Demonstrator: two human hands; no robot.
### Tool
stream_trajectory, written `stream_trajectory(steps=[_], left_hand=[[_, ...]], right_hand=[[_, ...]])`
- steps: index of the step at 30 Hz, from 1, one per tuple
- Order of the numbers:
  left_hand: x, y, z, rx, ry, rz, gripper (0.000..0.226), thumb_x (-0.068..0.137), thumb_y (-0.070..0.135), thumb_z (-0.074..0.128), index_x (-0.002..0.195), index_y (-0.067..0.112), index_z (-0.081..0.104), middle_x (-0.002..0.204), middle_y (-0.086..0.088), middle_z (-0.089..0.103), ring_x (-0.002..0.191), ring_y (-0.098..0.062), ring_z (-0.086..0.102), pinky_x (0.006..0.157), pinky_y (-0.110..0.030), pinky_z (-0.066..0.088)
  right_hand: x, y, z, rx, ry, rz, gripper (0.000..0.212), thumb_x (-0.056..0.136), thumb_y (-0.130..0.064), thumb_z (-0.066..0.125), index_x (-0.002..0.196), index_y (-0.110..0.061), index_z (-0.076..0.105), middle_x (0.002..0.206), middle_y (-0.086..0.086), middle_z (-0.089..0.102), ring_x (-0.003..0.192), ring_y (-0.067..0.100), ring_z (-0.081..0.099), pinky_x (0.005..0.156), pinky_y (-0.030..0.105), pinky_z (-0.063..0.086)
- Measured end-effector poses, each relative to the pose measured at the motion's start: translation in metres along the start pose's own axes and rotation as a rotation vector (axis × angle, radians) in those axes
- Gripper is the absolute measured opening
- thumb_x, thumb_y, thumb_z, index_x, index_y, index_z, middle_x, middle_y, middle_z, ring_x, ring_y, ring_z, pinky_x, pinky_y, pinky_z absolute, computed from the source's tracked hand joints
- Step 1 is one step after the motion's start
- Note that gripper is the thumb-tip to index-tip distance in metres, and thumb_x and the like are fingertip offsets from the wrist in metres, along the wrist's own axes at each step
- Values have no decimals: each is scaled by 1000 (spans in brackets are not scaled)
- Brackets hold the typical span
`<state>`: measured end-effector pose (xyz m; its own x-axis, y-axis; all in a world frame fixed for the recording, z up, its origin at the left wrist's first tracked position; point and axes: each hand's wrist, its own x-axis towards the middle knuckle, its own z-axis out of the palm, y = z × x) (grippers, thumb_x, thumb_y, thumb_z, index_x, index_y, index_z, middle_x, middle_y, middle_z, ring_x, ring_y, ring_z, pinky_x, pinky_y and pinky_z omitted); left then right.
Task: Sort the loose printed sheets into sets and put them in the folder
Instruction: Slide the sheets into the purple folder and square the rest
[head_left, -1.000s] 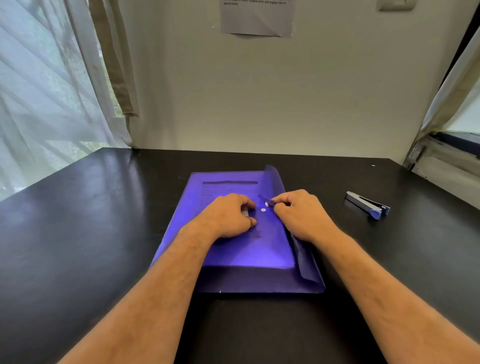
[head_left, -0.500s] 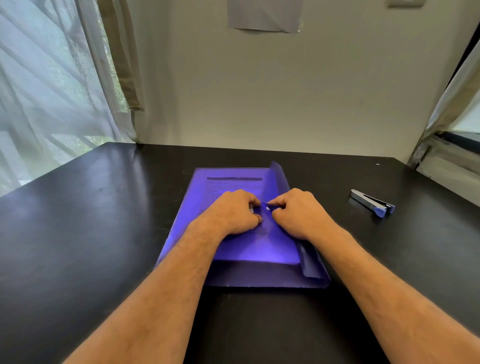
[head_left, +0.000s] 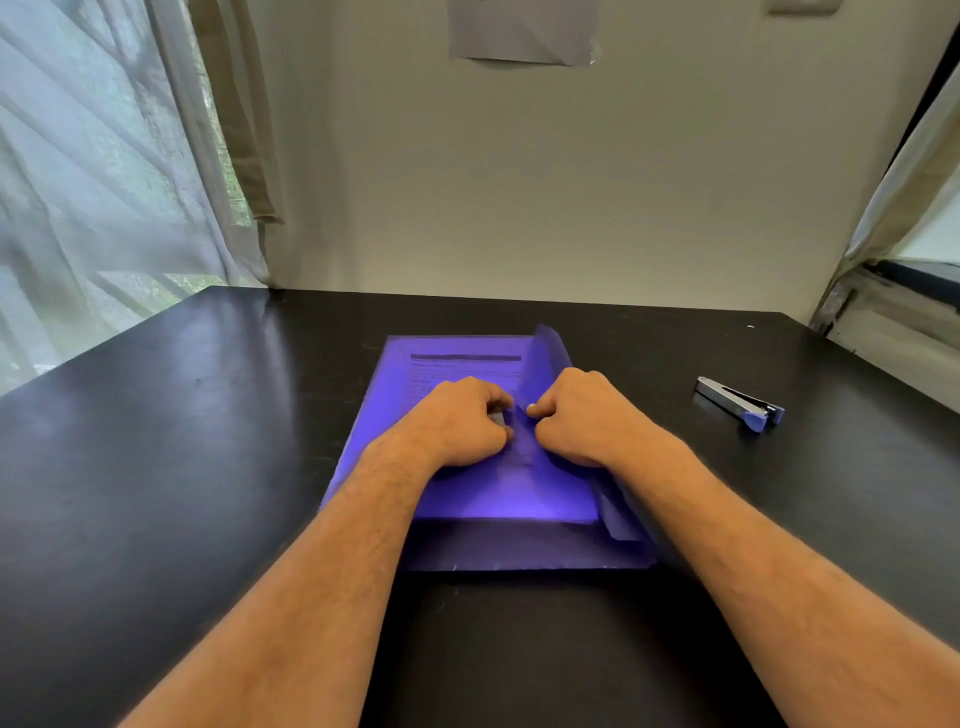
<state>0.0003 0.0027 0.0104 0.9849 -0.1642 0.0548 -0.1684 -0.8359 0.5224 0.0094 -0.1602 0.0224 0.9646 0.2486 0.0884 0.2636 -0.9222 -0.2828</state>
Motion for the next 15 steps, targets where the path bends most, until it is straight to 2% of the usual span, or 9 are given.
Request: stream_trajectory(steps=[2, 3, 5, 6, 8, 10, 12, 15], left_hand=[[0, -2, -1, 50, -1, -11, 43, 93, 22, 57, 135, 32, 59, 137, 4, 60, 125, -18, 53, 108, -31, 34], [1, -3, -2, 104, -7, -24, 45, 93, 26, 57, 137, 35, 56, 143, 3, 55, 134, -20, 46, 119, -41, 22], [3, -6, -4, 182, -40, -84, 51, 91, 41, 61, 141, 44, 48, 156, 2, 39, 149, -25, 25, 119, -61, -1], [4, -8, -6, 186, -60, -119, 55, 89, 49, 62, 142, 49, 45, 160, 1, 32, 152, -28, 15, 117, -65, -4], [6, -14, -8, 187, -93, -170, 61, 86, 61, 60, 143, 56, 40, 163, -3, 26, 153, -33, 10, 118, -64, 0], [7, -16, -10, 257, -111, -200, 67, 81, 74, 54, 144, 57, 36, 160, -3, 32, 150, -33, 21, 120, -56, 19], [5, -11, -10, 387, -106, -218, 74, 78, 85, 43, 145, 55, 36, 153, 2, 44, 141, -27, 39, 111, -46, 38], [1, 4, -9, 603, -7, -239, 75, 84, 86, 32, 141, 41, 49, 139, 1, 57, 126, -26, 53, 87, -37, 44]], right_hand=[[-4, 4, 5, 42, 16, 2, 27, 83, -17, 56, 98, -10, 78, 98, 7, 75, 98, 27, 64, 85, 36, 55], [-5, 6, 7, 51, 28, -1, 26, 85, -23, 58, 97, -8, 77, 96, 9, 74, 97, 28, 64, 85, 39, 54], [-7, 11, 8, 140, 56, 19, 37, 89, -41, 63, 91, -6, 76, 85, 10, 74, 85, 27, 65, 80, 39, 55], [-6, 14, 4, 233, 65, 57, 46, 90, -49, 63, 87, -5, 75, 79, 11, 72, 77, 28, 64, 76, 37, 56], [-4, 21, -4, 351, 132, 121, 53, 92, -52, 61, 83, -1, 73, 78, 14, 72, 75, 31, 66, 73, 38, 57], [-3, 29, -11, 314, 255, 113, 44, 95, -43, 59, 86, -2, 73, 81, 13, 73, 78, 30, 67, 73, 38, 58], [-5, 35, -18, 226, 351, 86, 34, 95, -40, 59, 88, -11, 76, 82, 4, 75, 80, 25, 67, 75, 35, 56], [-12, 34, -28, 188, 357, 75, 26, 88, -50, 67, 91, -28, 80, 85, -10, 75, 82, 13, 66, 77, 29, 52]])
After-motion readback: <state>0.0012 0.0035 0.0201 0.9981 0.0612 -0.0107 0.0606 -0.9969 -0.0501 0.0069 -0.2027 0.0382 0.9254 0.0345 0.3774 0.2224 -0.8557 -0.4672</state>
